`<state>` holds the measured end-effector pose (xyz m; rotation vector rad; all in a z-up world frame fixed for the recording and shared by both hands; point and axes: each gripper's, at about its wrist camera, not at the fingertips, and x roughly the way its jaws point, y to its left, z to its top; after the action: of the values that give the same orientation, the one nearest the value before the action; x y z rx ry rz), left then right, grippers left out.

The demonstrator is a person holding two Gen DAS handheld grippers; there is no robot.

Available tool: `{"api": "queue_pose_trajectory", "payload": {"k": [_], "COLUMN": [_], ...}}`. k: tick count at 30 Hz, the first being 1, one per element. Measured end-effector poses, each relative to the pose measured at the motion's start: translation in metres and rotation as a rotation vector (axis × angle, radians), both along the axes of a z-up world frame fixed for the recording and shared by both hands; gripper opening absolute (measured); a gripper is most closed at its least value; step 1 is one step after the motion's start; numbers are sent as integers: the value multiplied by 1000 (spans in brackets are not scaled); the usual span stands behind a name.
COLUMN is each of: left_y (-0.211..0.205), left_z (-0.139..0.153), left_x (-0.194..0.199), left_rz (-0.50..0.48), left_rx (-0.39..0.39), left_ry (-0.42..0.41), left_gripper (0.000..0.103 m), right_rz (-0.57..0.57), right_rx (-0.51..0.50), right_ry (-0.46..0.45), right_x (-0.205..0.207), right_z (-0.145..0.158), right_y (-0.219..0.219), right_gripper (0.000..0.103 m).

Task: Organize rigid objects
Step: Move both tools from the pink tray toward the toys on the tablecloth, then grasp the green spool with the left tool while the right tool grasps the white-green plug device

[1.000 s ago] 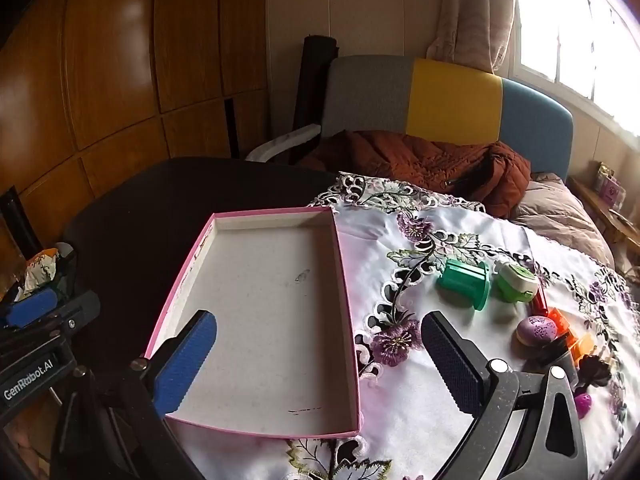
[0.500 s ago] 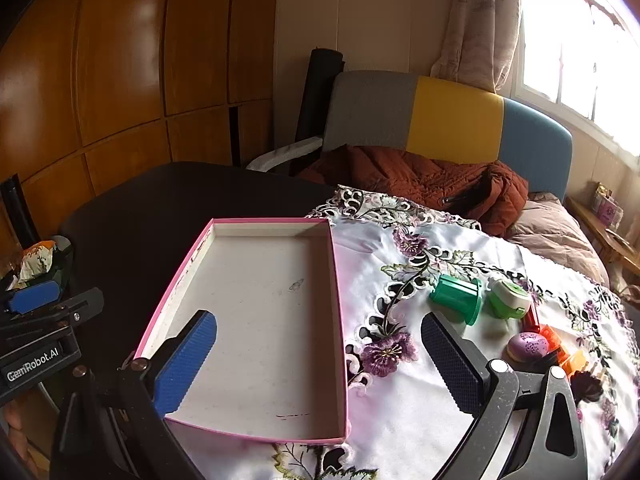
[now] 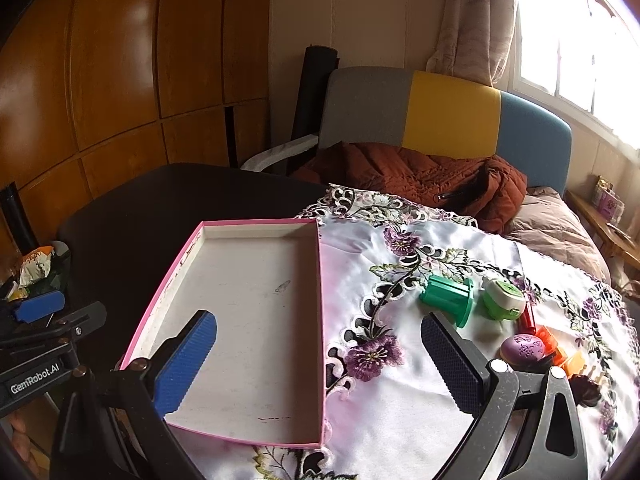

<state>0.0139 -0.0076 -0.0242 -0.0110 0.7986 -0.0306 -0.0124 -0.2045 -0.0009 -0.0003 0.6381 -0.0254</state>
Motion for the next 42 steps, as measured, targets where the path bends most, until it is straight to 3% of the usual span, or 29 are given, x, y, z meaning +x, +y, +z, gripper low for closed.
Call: {"api": "queue_pose_trajectory", "payload": {"k": [7,14,19,25,31,34,37,42], "left_y": [-12,-33,-48,-74,-110,-125,-143,-183], "left_z": [-1,-5,-6,-6,-9,-12,-17,-21], "left_x": [4,6,10,15,21,27,35,48], "left_rz": [-106,-180,-221,-310,-418,-439,-466,-545], "left_rx": [-78,-88,-43,-20,-10,-27,-52,-90], "left_ry": [19,50,52,52,83,125,168,227], "left_gripper": [64,64,64,64,64,64,64,64], "right_rz": [-45,-105,-150,-265,-433,-500,-565,-586], "right_rx": [7,18,38,38,6,52,221,309], "right_ry": [1,-23,-40,-51,2,11,30,25], "right_x": [4,5,2,-1,-5,-15,-22,-27], "right_z": [3,16,25,34,14,3,-8,-9], "right_y": [-29,-69,-105,-174,-260,-295,-328,-333], "right_gripper": [103,103,103,103,103,103,103,103]}}
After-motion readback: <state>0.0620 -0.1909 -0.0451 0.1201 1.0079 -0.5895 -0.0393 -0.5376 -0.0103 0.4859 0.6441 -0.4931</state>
